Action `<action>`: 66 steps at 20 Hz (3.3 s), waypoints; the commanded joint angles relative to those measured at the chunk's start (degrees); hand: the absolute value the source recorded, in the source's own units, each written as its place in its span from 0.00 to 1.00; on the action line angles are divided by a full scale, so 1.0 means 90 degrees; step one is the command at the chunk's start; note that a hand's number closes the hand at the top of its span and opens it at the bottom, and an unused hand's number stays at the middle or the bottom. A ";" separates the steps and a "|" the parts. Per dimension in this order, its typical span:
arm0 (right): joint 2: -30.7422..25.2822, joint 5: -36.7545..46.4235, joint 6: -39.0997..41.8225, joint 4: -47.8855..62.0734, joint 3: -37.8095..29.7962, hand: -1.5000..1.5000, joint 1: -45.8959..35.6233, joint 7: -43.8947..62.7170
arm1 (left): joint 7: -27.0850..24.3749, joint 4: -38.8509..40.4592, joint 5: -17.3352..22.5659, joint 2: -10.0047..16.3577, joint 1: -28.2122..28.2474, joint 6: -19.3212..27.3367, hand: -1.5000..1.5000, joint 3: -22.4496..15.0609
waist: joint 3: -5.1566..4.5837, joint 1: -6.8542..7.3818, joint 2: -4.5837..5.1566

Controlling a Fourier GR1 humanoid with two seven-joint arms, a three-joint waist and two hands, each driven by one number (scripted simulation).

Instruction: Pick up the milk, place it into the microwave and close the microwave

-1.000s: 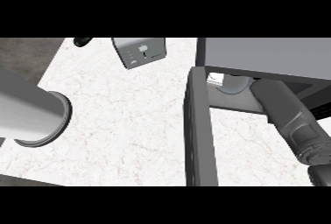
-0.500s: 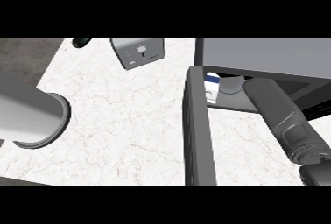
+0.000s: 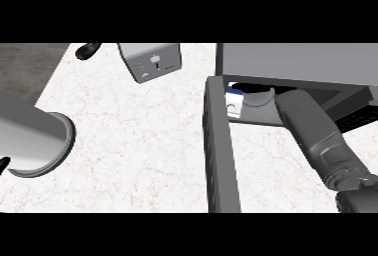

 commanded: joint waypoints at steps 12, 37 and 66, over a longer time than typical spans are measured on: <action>0.0332 -0.0891 0.2493 -0.0067 -0.0704 0.00 0.0912 -0.0777 | 0.0435 -0.0161 -0.0821 -0.0432 -0.0336 0.0364 1.00 -0.1477 | -0.0032 -0.0448 -0.0236; 0.0198 -0.1315 0.4117 -0.4207 0.0188 0.00 0.5400 -0.0669 | 0.0276 0.1720 -0.3188 -0.0438 -0.2391 0.2048 1.00 -0.4583 | -0.0056 -0.0904 -0.0353; -0.0652 -0.3292 0.5767 -1.0089 0.0577 0.00 0.8159 0.1249 | -0.2849 0.8086 -0.0894 -0.0436 -0.5611 0.6422 1.00 -0.8387 | -0.0073 -0.1354 -0.0195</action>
